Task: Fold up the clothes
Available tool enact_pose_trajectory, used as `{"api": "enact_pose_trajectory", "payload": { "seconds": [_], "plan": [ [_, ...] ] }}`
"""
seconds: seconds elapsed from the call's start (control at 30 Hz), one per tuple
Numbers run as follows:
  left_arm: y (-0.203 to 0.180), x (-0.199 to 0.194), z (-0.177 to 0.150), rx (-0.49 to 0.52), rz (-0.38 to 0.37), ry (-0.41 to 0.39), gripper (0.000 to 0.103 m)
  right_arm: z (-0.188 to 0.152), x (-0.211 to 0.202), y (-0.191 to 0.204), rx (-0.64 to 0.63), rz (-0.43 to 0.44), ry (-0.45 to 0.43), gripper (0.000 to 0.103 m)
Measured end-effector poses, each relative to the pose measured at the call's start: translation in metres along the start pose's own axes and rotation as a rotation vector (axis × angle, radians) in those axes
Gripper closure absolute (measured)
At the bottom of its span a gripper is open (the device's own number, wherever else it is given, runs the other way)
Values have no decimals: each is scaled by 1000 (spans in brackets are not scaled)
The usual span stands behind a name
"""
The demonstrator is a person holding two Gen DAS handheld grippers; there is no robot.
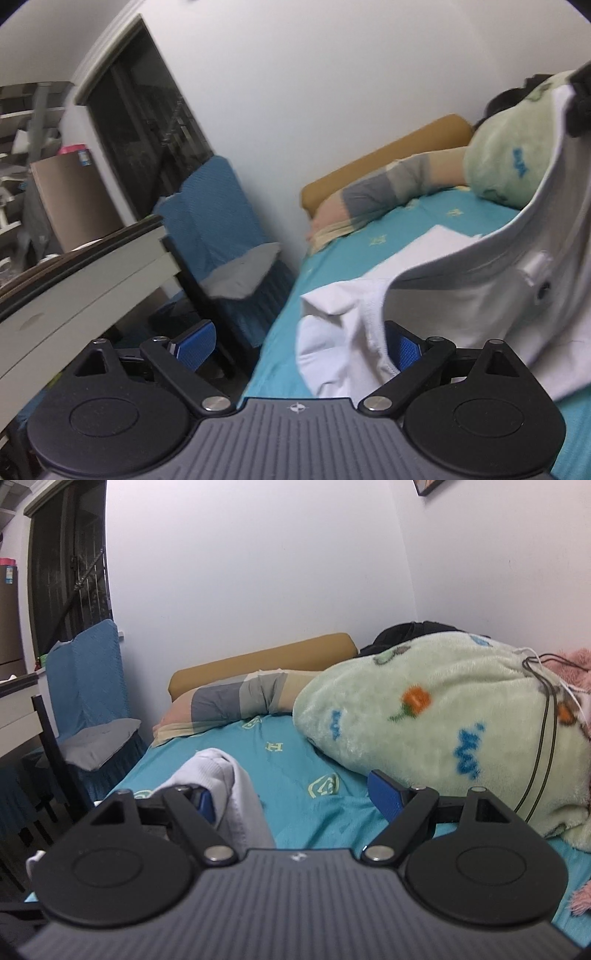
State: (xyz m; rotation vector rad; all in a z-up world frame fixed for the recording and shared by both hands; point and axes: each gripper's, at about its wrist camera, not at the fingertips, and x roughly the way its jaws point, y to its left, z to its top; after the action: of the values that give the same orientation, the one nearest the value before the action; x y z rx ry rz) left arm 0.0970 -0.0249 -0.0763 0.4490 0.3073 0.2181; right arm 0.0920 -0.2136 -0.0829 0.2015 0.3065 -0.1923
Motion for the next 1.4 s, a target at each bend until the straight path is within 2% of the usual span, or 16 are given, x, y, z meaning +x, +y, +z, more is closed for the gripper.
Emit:
{"api": "enact_pose_trajectory", "payload": {
  "seconds": [0.13, 0.23, 0.33, 0.4, 0.5, 0.67, 0.8, 0.9, 1.07, 1.2, 1.23, 1.33, 1.4],
  "plan": [
    [26, 3, 3, -149, 70, 23, 5, -8, 11, 3, -63, -22, 74, 21],
    [49, 0, 4, -273, 85, 35, 3, -25, 26, 3, -109, -62, 187, 21],
    [57, -10, 5, -297, 86, 27, 2, -40, 35, -6, -50, -74, 273, 20],
    [60, -21, 7, -297, 94, 14, 2, -41, 29, -7, -57, -82, 263, 21],
    [74, -45, 14, -321, 106, -44, 2, -24, 4, -10, -43, -93, 161, 21],
    [124, -95, 57, -446, 142, -179, 1, 48, -65, -13, 55, -6, -46, 20],
    [181, -144, 117, -541, 168, -309, 0, 120, -130, 3, 47, 73, -201, 20],
    [221, -194, 164, -575, 187, -424, 0, 176, -185, 12, 32, 115, -317, 20],
    [278, -282, 239, -610, 176, -560, 0, 259, -283, 13, 55, 168, -488, 20],
    [311, -340, 281, -658, 135, -592, 0, 307, -354, 11, 63, 176, -589, 16],
    [317, -351, 288, -673, 119, -594, 0, 314, -367, 9, 60, 174, -606, 11],
    [325, -376, 302, -675, 94, -593, 0, 327, -397, 0, 50, 166, -646, 10],
    [321, -381, 306, -662, 80, -569, 0, 328, -402, -4, 38, 156, -645, 10]
  ]
}}
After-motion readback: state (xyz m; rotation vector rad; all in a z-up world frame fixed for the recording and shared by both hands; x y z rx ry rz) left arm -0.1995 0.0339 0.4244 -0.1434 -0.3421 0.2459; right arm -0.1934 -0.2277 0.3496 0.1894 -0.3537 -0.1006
